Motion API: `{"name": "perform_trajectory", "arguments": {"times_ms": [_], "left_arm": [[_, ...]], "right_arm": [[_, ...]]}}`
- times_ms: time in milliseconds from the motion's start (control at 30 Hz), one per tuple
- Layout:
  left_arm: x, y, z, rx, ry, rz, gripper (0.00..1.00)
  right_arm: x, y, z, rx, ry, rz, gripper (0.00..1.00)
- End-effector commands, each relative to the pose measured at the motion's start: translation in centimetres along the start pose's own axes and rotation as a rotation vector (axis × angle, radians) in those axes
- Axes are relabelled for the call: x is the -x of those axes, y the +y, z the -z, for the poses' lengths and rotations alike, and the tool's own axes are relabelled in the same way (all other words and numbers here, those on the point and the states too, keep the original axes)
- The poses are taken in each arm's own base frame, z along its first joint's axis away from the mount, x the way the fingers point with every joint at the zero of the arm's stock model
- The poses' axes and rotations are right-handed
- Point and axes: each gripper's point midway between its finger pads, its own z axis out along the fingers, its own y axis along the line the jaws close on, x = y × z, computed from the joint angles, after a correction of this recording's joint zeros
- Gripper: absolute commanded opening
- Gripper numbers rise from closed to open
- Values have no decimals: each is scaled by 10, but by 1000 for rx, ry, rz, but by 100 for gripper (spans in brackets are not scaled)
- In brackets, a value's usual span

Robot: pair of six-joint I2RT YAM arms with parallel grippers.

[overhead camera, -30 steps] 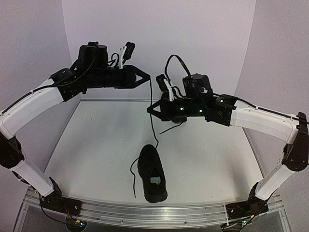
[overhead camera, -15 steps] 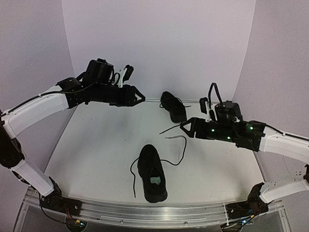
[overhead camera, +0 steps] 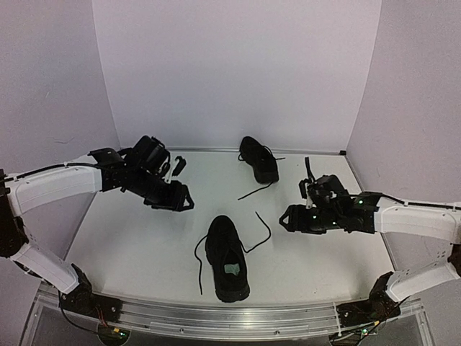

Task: Tie the shoes

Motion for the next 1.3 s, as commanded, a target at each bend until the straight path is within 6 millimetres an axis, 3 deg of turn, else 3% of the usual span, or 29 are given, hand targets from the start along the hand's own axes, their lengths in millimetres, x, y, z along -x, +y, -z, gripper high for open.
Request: {"name": "perform_trajectory", "arguments": {"times_ms": [0,300,467,633,800,1067,1267], "left_arm": [[-31,14,7,11,35,54,56],[-82,23,-6,20,145,53,52],[-100,21,-12,15,178,25,51],[-117,12,-25,34,215,-28,50],[-139,2,-42,109,267,-114,49],[-163,-23,-69,169,278,-193,48],[-171,-36,-84,187,259,-196,48]], "right_arm": [[0,0,-33,-54,36,74,64],[1,10,-97,-111,119,185,61],[-1,11,-120,-127,144,218,59],[-14,4,-138,-149,191,237,50],[-26,-5,-144,-165,217,238,38],[-28,-7,-139,-160,216,234,1],[-18,-1,-129,-144,184,226,0]]}}
